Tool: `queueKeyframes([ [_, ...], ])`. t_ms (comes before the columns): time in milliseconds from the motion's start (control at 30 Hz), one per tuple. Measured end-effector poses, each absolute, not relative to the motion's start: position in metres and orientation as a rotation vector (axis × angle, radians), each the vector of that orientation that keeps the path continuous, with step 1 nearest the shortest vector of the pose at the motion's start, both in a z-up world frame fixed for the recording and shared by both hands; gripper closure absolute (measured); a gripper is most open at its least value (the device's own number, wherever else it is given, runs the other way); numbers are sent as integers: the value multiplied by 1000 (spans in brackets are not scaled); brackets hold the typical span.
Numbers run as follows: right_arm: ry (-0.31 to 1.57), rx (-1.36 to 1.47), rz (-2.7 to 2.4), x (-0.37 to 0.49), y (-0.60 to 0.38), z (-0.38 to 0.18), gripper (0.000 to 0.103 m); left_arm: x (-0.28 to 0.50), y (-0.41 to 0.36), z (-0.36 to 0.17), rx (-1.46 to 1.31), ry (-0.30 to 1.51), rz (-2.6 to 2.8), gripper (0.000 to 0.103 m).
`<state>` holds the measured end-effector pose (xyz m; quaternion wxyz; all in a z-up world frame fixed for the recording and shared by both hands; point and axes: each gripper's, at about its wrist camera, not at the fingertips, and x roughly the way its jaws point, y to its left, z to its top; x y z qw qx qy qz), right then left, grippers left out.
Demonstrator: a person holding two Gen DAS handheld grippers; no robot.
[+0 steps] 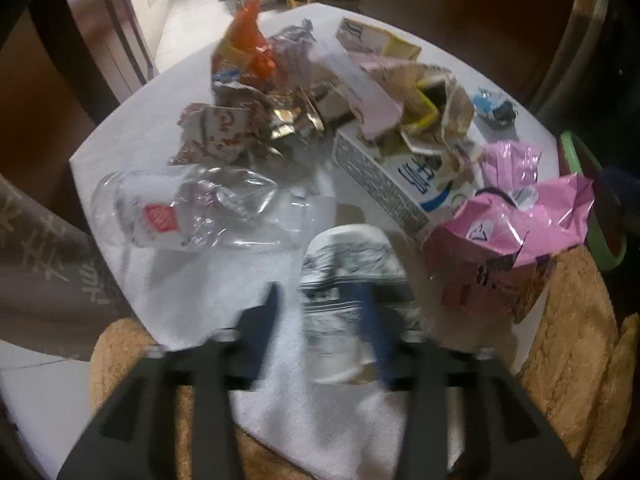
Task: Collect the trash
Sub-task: 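Grasp the pink wrapper with the right tool while the left tool grasps the white paper cup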
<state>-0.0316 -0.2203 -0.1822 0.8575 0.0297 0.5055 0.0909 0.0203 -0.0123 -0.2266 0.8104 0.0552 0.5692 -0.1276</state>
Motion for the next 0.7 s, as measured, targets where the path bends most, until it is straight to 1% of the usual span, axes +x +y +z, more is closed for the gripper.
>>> queueKeyframes([
  [33, 1099, 86, 229, -30, -220, -191, 4, 19, -13, -227, 117, 1214, -282, 38],
  [100, 1126, 144, 297, -28, -219, -202, 4, 18, -14, -232, 119, 1226, -286, 37],
  [133, 1128, 153, 309, -27, -221, -203, 4, 19, -16, -235, 110, 1230, -290, 34],
  [200, 1130, 166, 341, -24, -222, -203, 8, 19, -15, -237, 79, 1249, -300, 33],
  [233, 1143, 166, 355, -21, -220, -203, 15, 20, -15, -238, 68, 1254, -308, 33],
  [267, 1160, 167, 370, -19, -218, -203, 24, 20, -14, -238, 61, 1260, -315, 34],
  [300, 1183, 172, 396, -19, -214, -205, 27, 20, -13, -239, 52, 1264, -325, 41],
  [333, 1200, 179, 415, -19, -212, -207, 34, 18, -13, -238, 34, 1267, -348, 50],
  [367, 1208, 186, 425, -20, -211, -210, 40, 14, -16, -239, 26, 1265, -360, 56],
  [400, 1212, 184, 424, -19, -211, -216, 42, 16, -18, -239, 21, 1261, -377, 70],
  [433, 1210, 177, 409, -20, -211, -218, 47, 13, -21, -236, 27, 1253, -389, 75],
  [467, 1207, 192, 409, -18, -214, -219, 48, 13, -23, -234, 45, 1245, -383, 77],
  [500, 1193, 239, 418, -20, -219, -217, 49, 12, -25, -231, 61, 1234, -380, 90],
  [600, 1147, 315, 413, -25, -232, -205, 50, 11, -27, -218, 72, 1190, -363, 91],
  [700, 1054, 365, 407, -33, -246, -175, 50, 7, -28, -192, 80, 1104, -348, 91],
])
